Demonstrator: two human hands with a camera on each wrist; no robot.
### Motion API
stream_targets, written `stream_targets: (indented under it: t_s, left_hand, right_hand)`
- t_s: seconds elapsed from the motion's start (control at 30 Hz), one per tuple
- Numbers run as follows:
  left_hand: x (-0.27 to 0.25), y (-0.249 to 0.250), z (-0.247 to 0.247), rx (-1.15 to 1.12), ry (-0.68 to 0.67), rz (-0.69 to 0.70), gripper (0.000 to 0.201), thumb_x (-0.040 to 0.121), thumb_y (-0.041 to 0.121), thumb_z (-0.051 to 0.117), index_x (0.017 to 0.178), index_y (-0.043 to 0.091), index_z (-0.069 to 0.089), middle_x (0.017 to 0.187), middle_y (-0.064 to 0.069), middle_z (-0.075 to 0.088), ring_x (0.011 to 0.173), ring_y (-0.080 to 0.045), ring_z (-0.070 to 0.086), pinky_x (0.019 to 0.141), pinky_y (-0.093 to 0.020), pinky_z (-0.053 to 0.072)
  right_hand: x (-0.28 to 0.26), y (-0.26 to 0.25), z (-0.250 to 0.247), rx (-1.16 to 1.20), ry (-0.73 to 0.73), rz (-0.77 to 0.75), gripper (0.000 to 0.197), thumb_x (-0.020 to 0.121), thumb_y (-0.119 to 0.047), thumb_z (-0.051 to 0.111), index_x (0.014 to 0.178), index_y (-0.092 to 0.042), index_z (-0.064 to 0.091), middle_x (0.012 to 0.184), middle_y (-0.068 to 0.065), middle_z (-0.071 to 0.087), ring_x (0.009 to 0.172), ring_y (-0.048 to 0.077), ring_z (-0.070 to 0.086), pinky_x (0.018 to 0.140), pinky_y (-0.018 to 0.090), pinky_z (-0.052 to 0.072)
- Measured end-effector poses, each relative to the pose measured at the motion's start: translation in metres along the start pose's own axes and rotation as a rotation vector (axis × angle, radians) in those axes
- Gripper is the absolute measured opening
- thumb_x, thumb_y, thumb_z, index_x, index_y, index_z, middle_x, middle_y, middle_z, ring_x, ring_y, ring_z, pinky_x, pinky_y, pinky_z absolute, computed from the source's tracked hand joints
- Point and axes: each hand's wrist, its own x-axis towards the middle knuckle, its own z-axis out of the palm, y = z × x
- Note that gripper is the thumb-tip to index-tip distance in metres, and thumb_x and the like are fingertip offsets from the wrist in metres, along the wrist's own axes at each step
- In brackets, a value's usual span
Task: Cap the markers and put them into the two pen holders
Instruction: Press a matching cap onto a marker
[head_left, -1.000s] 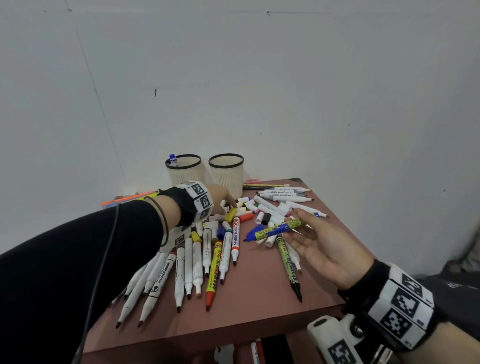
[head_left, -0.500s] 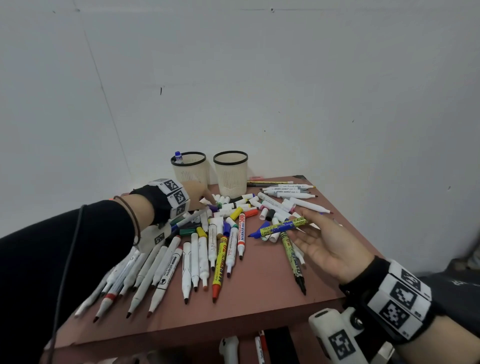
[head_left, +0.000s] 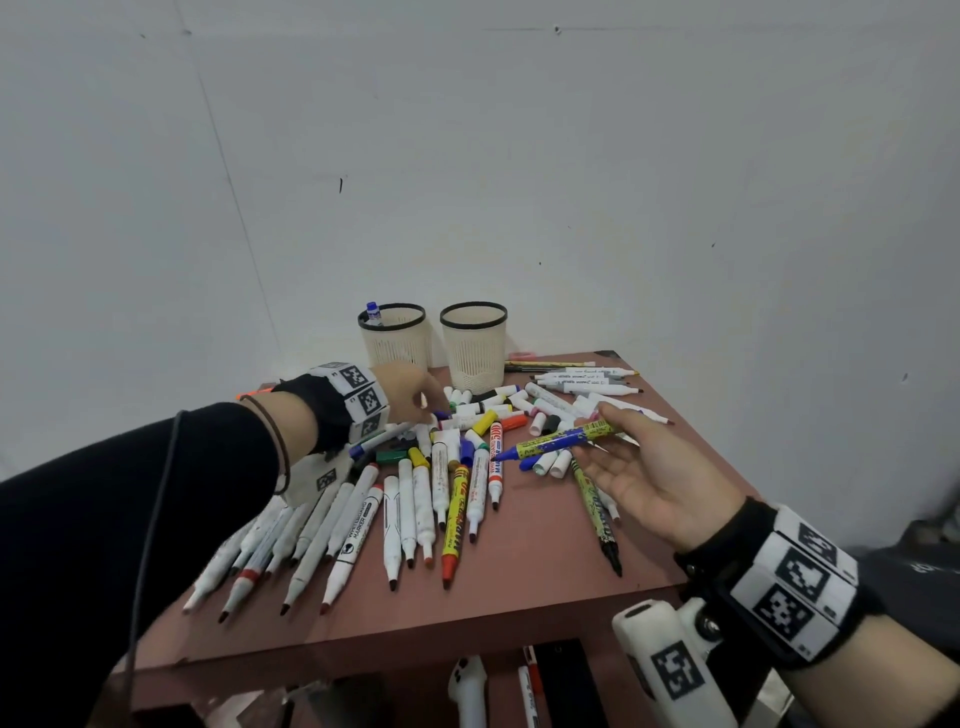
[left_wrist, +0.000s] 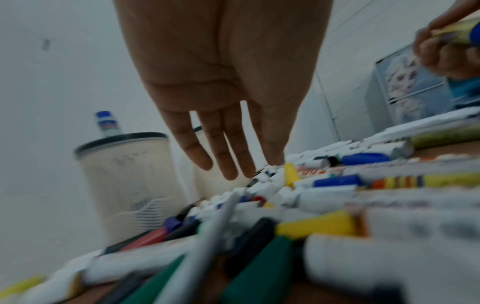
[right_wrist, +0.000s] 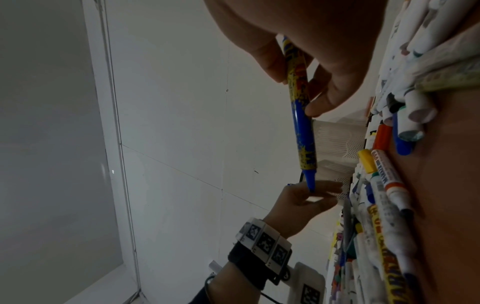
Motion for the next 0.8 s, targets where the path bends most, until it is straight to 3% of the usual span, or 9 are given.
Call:
stream_targets:
  t_s: [0.1,0.23,0.37,0.53,0.67,0.73,0.8]
  left_hand:
    - [0.005,0.019,0.002,0.011,-0.098,0.056,0.030,0.088,0.028,0.064,0.119,0.025,0.063,0.114,0.004,0.065,0.093,-0.006,0.055,0.082,-0.019,0.042]
    - [0.013,0.036,0.004,0.100,-0.183,0.004,0.037,0.084,0.035,0.068,0.119,0.021,0.065,0.108,0.004,0.063,0.097,-0.011,0.055,0.084,-0.023,0.044]
    - [0.020,0.042,0.003,0.088,-0.173,-0.010,0.036,0.082,0.034,0.070,0.112,0.015,0.068,0.110,0.001,0.065,0.090,-0.009,0.052,0.079,-0.022,0.043]
    - [0.020,0.047,0.005,0.047,-0.136,0.027,0.038,0.080,0.037,0.072,0.110,0.014,0.070,0.107,0.007,0.059,0.089,-0.007,0.050,0.075,-0.022,0.040]
    - [0.019,0.049,0.005,0.046,-0.131,0.044,0.036,0.080,0.033,0.073,0.109,0.013,0.070,0.109,0.006,0.060,0.088,-0.006,0.049,0.068,-0.018,0.038]
    - [0.020,0.050,0.005,0.054,-0.131,0.047,0.035,0.079,0.031,0.074,0.108,0.013,0.070,0.111,0.001,0.065,0.087,-0.007,0.050,0.059,-0.015,0.036]
    - [0.021,0.051,0.005,0.057,-0.130,0.041,0.034,0.079,0.029,0.075,0.107,0.012,0.069,0.114,-0.002,0.065,0.089,-0.009,0.051,0.058,-0.013,0.035]
  right_hand:
    - [0.000,0.001,0.001,-0.027,0.015,-0.001,0.005,0.092,-0.012,0.058,0.093,-0.007,0.059,0.078,0.010,0.062,0.072,0.021,0.063,0.058,0.027,0.058]
    - [0.000,0.001,0.000,-0.018,0.035,-0.002,0.004,0.092,-0.010,0.058,0.092,-0.006,0.059,0.080,0.012,0.059,0.073,0.023,0.061,0.061,0.030,0.058]
    - [-0.002,0.001,-0.002,-0.019,0.042,-0.004,0.010,0.091,-0.010,0.058,0.100,-0.005,0.060,0.084,0.012,0.059,0.075,0.022,0.059,0.061,0.028,0.057]
    - [-0.006,0.001,-0.006,-0.034,0.039,-0.007,0.005,0.092,-0.010,0.057,0.090,-0.007,0.061,0.081,0.010,0.059,0.074,0.022,0.058,0.074,0.032,0.050]
    - [-0.007,0.002,-0.006,-0.030,0.029,-0.015,0.015,0.091,-0.010,0.059,0.105,-0.006,0.061,0.080,0.010,0.060,0.072,0.022,0.060,0.074,0.033,0.051]
    - [-0.008,0.003,-0.006,-0.025,0.023,-0.013,0.018,0.090,-0.011,0.060,0.107,-0.006,0.059,0.080,0.011,0.062,0.071,0.022,0.061,0.076,0.033,0.051]
    - [-0.009,0.004,-0.006,-0.006,0.017,-0.009,0.017,0.090,-0.011,0.061,0.106,-0.007,0.058,0.081,0.011,0.063,0.072,0.022,0.062,0.072,0.032,0.054]
